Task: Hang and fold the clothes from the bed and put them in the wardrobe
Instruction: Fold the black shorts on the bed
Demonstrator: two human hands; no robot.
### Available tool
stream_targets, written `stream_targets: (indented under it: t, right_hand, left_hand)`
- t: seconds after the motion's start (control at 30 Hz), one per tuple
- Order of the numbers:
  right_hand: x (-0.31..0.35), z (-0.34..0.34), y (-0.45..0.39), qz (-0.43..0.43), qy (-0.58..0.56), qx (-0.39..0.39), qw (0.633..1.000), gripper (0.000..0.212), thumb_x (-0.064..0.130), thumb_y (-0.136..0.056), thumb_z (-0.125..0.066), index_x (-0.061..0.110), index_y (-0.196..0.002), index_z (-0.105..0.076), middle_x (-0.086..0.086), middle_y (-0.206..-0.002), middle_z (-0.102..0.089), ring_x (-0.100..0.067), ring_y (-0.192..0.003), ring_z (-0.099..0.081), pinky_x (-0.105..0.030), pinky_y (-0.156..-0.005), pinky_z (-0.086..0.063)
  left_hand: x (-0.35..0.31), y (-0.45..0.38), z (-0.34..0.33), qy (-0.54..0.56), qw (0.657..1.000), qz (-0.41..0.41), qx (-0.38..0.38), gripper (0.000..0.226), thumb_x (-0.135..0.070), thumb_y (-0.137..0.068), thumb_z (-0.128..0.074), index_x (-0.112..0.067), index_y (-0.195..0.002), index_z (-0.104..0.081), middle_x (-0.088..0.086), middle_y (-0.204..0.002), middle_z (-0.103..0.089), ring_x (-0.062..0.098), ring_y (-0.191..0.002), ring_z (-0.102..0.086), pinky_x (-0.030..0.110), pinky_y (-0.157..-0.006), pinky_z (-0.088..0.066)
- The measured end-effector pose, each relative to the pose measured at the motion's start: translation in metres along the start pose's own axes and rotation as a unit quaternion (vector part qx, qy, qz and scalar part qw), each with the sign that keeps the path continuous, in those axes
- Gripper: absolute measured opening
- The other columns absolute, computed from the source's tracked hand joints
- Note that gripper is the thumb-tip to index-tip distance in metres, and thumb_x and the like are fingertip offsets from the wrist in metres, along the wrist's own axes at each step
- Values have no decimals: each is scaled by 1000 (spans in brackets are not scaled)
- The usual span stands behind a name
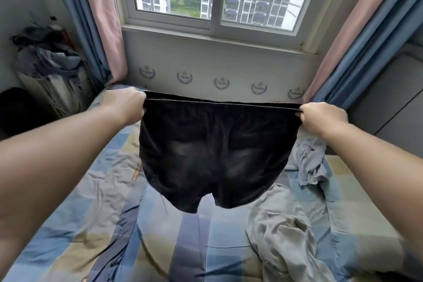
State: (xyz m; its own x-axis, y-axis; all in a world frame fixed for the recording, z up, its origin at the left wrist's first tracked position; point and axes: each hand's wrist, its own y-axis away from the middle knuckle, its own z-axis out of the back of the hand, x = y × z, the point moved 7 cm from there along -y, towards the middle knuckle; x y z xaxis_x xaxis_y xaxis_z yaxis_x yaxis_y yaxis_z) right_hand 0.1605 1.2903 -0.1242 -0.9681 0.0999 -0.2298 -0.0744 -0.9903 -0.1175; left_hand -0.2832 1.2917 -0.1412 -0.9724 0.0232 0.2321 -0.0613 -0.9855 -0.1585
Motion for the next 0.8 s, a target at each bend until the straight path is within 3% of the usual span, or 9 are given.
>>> stream_targets:
  t: [0.13, 0.27, 0.37, 0.43, 0.5, 0.57, 0.6, 0.67, 0.8]
  right_hand:
    - [-9, 9, 12, -13, 1, -48, 999, 22, 9, -93, -36, 18, -89, -55, -8, -96, -64, -30, -79, -57, -32, -63, -38]
    - [-8, -42, 65, 14, 43, 13, 999, 15, 6, -91, -41, 16, -92, -52, -10, -98, -65, -30, -83, -61, -31, -66, -41]
    - [5, -115, 125, 66, 67, 77, 993, 14, 4, -91, -40, 18, -91, -44, -7, -101, -65, -27, -80, -58, -33, -72, -45]
    - [12, -175, 161, 84, 65, 121, 987, 15, 8, -93, -40, 23, -90, -40, -5, -108, -62, -26, -83, -57, -33, -69, -42]
    - [20, -241, 196, 95, 59, 144, 983, 16, 9, -91, -42, 22, -90, -51, -6, -123, -53, -27, -88, -56, -33, -65, -42]
    - [34, -291, 230, 129, 43, 108, 985, 14, 2, -76, -55, 12, -75, -65, -14, -129, -54, -31, -81, -60, -35, -56, -47]
    - [44, -318, 248, 167, 33, 97, 981, 6, 1, -60, -67, 7, -59, -66, -19, -119, -62, -33, -72, -63, -35, -46, -47]
    - [54, -383, 289, 209, 14, 98, 973, 20, 1, -33, -79, 5, -42, -62, -22, -100, -71, -34, -66, -68, -33, -36, -42]
    - [79, -485, 382, 286, 39, 200, 936, 16, 7, -51, -79, 8, -66, -74, -17, -108, -69, -32, -91, -67, -37, -56, -50]
  left_hand:
    - [-6, 7, 7, 18, 1000, 24, -4, 21, -29, -94, -45, -14, -108, -52, 6, -114, -61, 30, -101, -62, 34, -68, -43]
    - [-37, 55, -33, 18, 997, 23, 75, 26, -33, -94, -47, -16, -113, -51, 6, -121, -58, 27, -108, -59, 32, -70, -40]
    - [-66, 113, -99, 33, 988, 27, 147, 33, -37, -93, -48, -17, -118, -52, 6, -138, -45, 27, -121, -51, 39, -85, -48]
    - [-92, 152, -150, -9, 981, 9, 192, 39, -39, -93, -49, -18, -126, -50, 7, -158, -18, 25, -141, -28, 43, -100, -40]
    - [-120, 193, -207, -54, 975, -25, 214, 43, -39, -95, -45, -18, -133, -45, 4, -162, 0, 21, -148, -6, 47, -107, -30]
    - [-144, 240, -262, -79, 964, -58, 246, 47, -34, -95, -41, -18, -139, -40, 2, -162, 3, 19, -149, -2, 47, -109, -28]
    - [-155, 264, -289, -97, 955, -72, 271, 49, -32, -95, -40, -17, -142, -37, 2, -162, 3, 19, -149, -2, 47, -109, -28]
    - [-173, 313, -342, -127, 937, -96, 309, 52, -30, -96, -39, -14, -146, -32, 4, -162, 3, 19, -149, -1, 48, -109, -28]
    - [-204, 402, -417, -161, 900, -133, 383, 52, -29, -96, -40, -13, -145, -33, 7, -161, 2, 20, -149, -4, 48, -109, -27]
